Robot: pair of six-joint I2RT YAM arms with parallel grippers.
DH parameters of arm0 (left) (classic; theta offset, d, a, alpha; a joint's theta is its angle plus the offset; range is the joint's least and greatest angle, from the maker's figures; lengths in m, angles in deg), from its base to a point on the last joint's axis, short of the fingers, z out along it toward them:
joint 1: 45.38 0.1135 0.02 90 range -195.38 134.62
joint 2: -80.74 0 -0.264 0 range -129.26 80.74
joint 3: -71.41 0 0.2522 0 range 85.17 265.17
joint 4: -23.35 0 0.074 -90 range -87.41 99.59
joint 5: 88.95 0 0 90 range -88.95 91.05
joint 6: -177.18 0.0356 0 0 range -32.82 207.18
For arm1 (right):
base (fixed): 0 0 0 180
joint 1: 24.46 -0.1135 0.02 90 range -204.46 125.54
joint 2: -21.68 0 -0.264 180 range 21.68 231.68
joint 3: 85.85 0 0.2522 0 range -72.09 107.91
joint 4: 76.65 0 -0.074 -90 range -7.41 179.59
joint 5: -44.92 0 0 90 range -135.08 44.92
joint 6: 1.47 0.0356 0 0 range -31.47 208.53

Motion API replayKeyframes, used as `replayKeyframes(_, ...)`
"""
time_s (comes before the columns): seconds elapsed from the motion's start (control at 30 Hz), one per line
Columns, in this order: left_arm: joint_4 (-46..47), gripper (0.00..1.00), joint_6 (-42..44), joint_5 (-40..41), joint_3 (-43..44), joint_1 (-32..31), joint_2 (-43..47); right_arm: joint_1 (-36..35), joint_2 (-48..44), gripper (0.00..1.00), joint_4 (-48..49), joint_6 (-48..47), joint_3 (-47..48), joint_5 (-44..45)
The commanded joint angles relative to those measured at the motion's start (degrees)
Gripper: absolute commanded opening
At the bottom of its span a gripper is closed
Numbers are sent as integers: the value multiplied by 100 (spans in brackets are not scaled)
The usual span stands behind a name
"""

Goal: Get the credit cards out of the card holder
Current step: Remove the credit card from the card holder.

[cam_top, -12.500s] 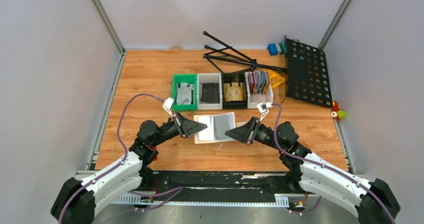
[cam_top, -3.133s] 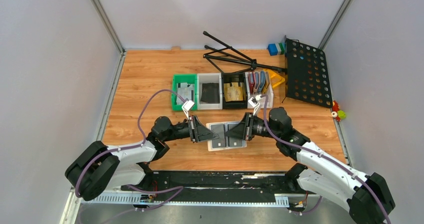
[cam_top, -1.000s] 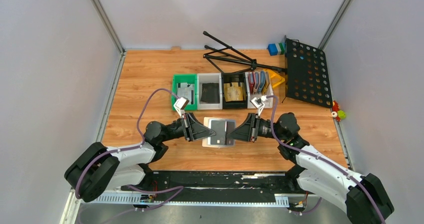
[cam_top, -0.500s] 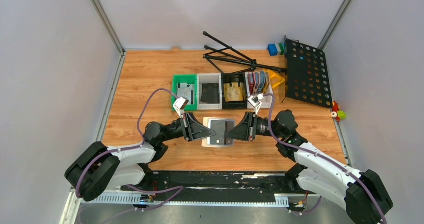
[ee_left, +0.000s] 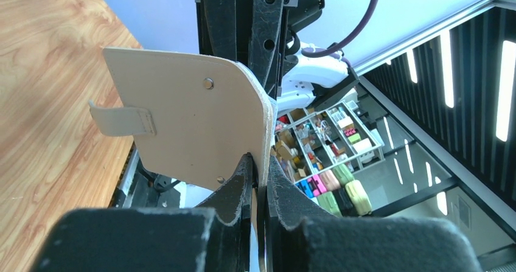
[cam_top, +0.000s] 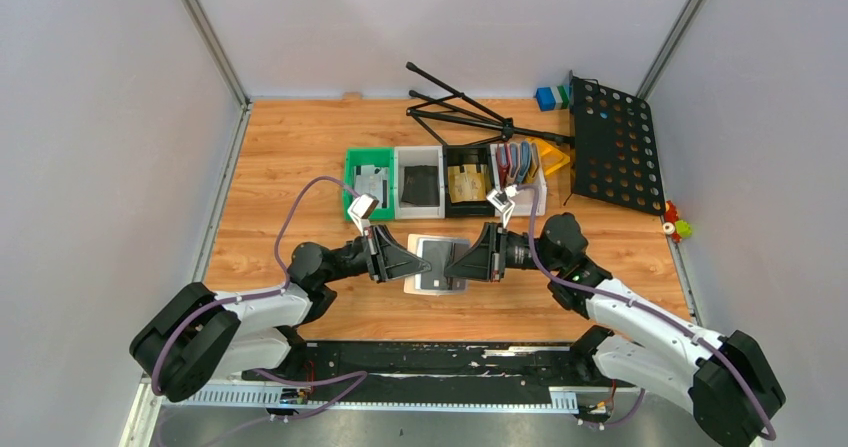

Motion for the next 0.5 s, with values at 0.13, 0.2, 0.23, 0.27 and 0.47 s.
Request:
replayKeyframes(0.13,-107,0,351,72,107,-114,130,-181,190,15,353,-14,271,109)
replayKeyframes(0.2,-122,0,367,81,89,-116,164,-197,213,17,481,53,245,108)
replayKeyframes(0.23,-121,0,363,92,82,-115,179,-196,227,16,534,85,227,106)
replayKeyframes(0.27,-124,0,358,104,84,-114,202,-195,238,13,597,142,179,120)
replayKeyframes(0.47,-180,0,354,144,57,-114,377,-180,118,0,1056,371,-189,554)
